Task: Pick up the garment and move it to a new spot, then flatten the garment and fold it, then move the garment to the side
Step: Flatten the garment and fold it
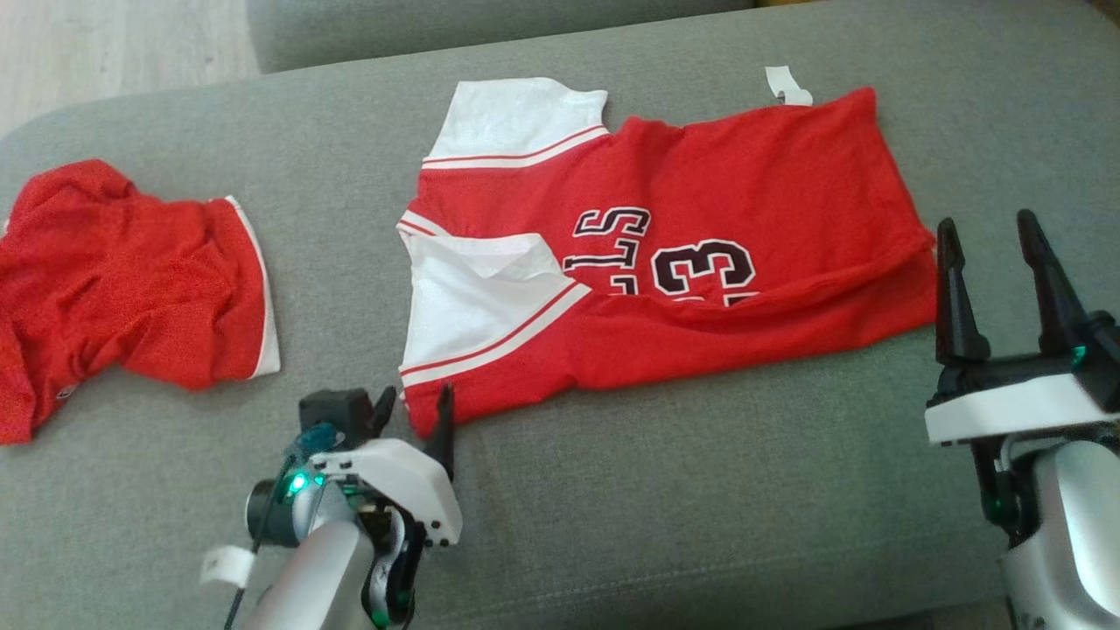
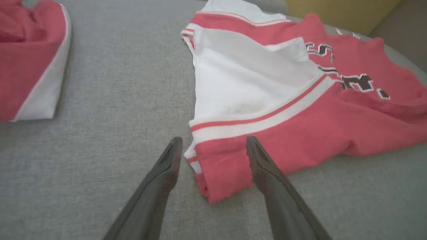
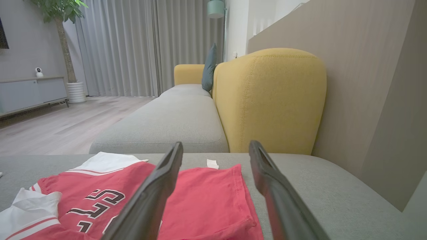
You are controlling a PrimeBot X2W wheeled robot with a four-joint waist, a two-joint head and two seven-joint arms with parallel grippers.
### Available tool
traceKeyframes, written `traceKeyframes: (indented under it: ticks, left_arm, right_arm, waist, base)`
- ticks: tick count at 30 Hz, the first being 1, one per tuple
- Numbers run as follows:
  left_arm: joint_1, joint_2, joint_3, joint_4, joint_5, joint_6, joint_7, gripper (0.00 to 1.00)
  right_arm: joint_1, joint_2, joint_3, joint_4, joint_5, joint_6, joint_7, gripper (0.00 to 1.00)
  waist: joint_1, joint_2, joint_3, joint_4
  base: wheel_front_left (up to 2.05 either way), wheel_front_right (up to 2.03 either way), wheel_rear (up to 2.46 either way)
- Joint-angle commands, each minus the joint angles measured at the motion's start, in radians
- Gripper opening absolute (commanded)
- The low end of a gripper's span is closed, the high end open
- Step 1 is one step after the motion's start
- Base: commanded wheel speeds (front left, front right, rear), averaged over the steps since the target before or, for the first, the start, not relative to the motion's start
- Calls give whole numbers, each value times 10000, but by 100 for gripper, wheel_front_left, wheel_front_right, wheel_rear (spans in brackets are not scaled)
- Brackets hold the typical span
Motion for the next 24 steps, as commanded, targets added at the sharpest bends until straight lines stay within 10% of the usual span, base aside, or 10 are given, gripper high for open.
traceKeyframes:
  ticks: [1, 15, 16, 17, 24]
  left_arm:
    - [-511, 152, 205, -10, 200, 209, 164, 100]
    - [-941, 512, -569, 1016, 688, 237, 1724, 100]
    - [-968, 519, -611, 1033, 678, 176, 1806, 25]
    - [-990, 520, -640, 1026, 669, 133, 1834, 0]
    - [-1209, 509, -447, 506, 650, 327, 892, 0]
  right_arm:
    - [-386, -204, 132, -410, 0, 65, 34, 100]
    - [-577, -263, 152, -599, -24, 65, 127, 100]
    - [-585, -264, 124, -590, -32, 65, 151, 100]
    - [-590, -257, 89, -563, -36, 65, 205, 100]
    - [-609, -49, -345, 97, -134, 65, 1178, 100]
  waist:
    - [1, 0, 69, -86]
    - [1, 0, 328, -370]
    - [1, 0, 346, -371]
    - [1, 0, 361, -366]
    - [1, 0, 405, -130]
  base:
    - [0, 0, 0]
    - [0, 0, 0]
    - [0, 0, 0]
    - [0, 0, 0]
    - [0, 0, 0]
